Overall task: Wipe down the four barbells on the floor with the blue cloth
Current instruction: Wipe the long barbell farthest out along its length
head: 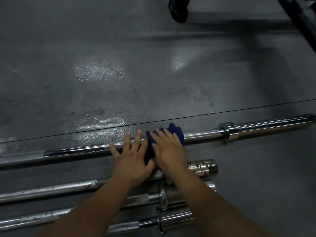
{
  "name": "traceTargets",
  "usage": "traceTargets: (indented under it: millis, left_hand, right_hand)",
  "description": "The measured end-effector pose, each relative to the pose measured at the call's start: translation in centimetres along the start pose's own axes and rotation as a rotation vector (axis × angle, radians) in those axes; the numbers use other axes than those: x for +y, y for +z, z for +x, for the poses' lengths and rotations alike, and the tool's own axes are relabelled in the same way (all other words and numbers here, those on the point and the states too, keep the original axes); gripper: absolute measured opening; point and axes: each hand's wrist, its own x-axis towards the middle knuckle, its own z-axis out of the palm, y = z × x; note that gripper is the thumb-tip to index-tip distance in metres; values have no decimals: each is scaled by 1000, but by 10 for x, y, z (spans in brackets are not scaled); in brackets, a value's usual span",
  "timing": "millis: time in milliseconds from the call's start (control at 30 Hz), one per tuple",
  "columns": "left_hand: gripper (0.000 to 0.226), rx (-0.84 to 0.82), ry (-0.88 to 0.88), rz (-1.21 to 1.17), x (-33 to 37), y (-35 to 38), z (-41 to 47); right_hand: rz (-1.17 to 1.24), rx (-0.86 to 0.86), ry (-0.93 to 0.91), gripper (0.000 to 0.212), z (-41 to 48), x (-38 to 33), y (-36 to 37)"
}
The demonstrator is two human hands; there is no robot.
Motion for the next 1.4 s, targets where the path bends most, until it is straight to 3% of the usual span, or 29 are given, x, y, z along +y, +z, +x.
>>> traceTargets:
  millis: [67,200,333,400,500,567,700,767,933,1033,1100,1167,1267,1400]
  left_hand:
    - [85,4,-4,-4,-1,0,2]
    - [83,24,3,-1,-4,-2,12]
    - [81,42,13,11,-11,-7,27]
    - [83,47,22,16,-17,-13,39]
    - [87,8,49,-3,-23,-32,61]
    - [89,39,62,-23,-31,-40,67]
    - [85,199,71,42,-54,-25,50]
    - [85,214,77,56,-58,-17,47]
    - [87,208,21,20,-52,-19,62]
    - [91,178,14,4,-56,-24,68]
    - [92,143,13,5,-55,-29,70]
    - [89,116,23,5,-55,-32,69]
    - [85,108,46,51,-61,-33,60]
    - [79,203,89,55,-72,-29,45]
  right_hand:
    - [-57,21,-52,45,2,33,-8]
    - [-58,155,303,43,1,99,-23]
    - [-11,206,404,42,3,86,-20]
    - [14,213,351,42,5,64,-11]
    - [-43,119,107,49,10,43,4]
    - [-101,173,28,50,30,57,-2]
    - [-86,302,372,39,63,109,-28]
    - [-95,341,456,34,66,91,-25]
    - [-102,176,-12,34,78,-28,18]
    - [-107,131,-147,41,84,-8,10]
    - [-178,232,-88,41,81,37,1]
    - [-186,290,128,43,73,72,-10]
    - [-111,308,340,39,69,45,-2]
    - [-71,193,92,40,62,-39,24]
